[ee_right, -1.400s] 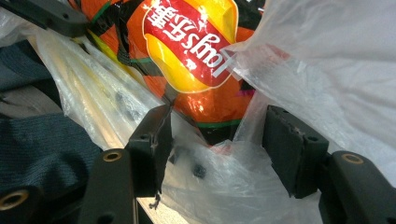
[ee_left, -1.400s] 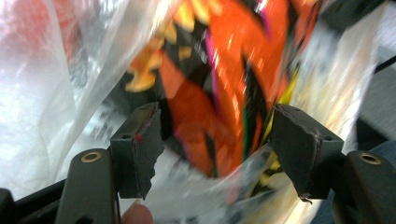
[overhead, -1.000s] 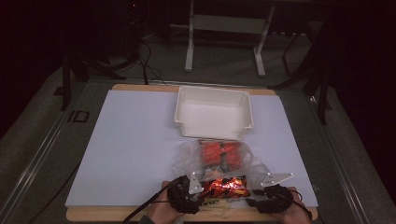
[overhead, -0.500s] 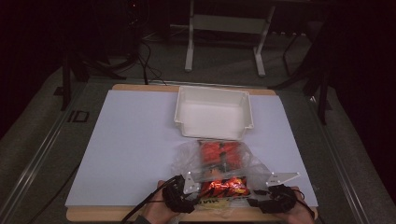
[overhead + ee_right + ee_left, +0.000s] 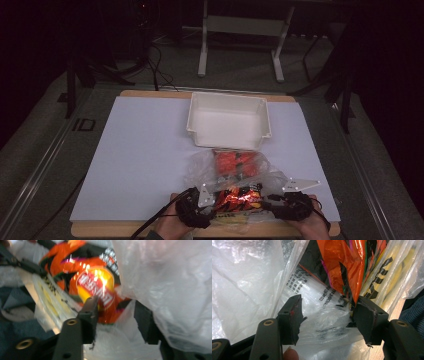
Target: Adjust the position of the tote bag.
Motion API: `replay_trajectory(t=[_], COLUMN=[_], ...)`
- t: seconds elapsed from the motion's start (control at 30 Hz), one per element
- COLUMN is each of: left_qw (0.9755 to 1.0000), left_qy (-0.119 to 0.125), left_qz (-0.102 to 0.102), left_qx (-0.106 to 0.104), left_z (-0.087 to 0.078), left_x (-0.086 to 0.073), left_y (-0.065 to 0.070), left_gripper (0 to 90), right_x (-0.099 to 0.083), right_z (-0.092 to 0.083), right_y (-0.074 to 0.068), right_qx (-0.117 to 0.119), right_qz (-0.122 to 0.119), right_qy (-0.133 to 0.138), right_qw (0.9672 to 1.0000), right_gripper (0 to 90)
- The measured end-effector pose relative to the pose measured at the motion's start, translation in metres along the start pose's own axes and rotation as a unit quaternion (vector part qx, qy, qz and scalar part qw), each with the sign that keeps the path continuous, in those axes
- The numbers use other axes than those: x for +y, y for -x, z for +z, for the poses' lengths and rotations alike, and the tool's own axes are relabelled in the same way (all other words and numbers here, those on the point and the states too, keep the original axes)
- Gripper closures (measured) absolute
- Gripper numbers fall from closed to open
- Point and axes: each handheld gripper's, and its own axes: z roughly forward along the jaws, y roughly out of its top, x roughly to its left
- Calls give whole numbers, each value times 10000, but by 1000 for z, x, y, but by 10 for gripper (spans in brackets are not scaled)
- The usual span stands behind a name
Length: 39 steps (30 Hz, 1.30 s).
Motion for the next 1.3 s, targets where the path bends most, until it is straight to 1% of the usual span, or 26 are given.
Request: replay_trajectory(t=[0.07,0.13,0.17,0.23,0.3,0.4,0.47,0.53,0.63,0.73,0.8,0.87,1.0,1.07,1.1,1.17,1.23,1.3], left_qw=[10000,10000,10000,10000,10000,10000,10000,10000,10000,10000,10000,9999,9998,9995,9994,9989,9985,9982], left_qy=[-1,-2,-6,-2,-2,17,33,39,15,1,-32,-31,-26,-35,-31,-26,-26,13], left_qz=[-8,-11,-6,-12,-13,-27,-22,-22,5,30,33,-13,-67,-56,-53,-31,-48,-91], left_qx=[-7,2,7,0,-8,-35,-35,-40,-14,34,83,101,180,305,344,463,538,593], left_z=[0,0,0,0,-1,-2,-3,-5,-7,-8,-9,-10,-12,-12,-12,-11,-10,-10], left_x=[0,0,0,0,-1,-3,-5,-7,-9,-10,-11,-13,-14,-14,-13,-12,-10,-6], left_y=[0,0,0,1,0,-2,-3,-4,-5,-6,-7,-10,-15,-18,-19,-22,-27,-32], left_gripper=[409,407,406,404,404,408,411,417,428,436,438,438,445,449,453,453,457,459], right_x=[-5,-10,-12,-16,-18,-21,-22,-23,-25,-27,-28,-29,-29,-29,-29,-28,-26,-23], right_z=[-1,0,0,0,0,2,2,1,-1,-4,-5,-7,-10,-12,-14,-16,-17,-16], right_y=[-1,-2,-2,-1,2,6,8,10,12,13,15,17,22,26,28,32,37,41], right_qx=[57,72,91,139,178,221,234,286,299,294,259,231,146,55,-31,-168,-230,-339], right_qz=[-93,-148,-154,-118,-8,55,128,150,165,114,154,204,448,630,706,892,1028,1083], right_qy=[-143,-371,-457,-543,-596,-673,-652,-614,-624,-642,-639,-652,-515,-393,-331,-211,-95,-60], right_qw=[9998,9992,9988,9984,9981,9975,9975,9976,9975,9974,9975,9974,9976,9972,9970,9957,9944,9935], right_gripper=[588,594,611,651,662,647,631,615,608,623,640,650,651,657,658,660,660,660])
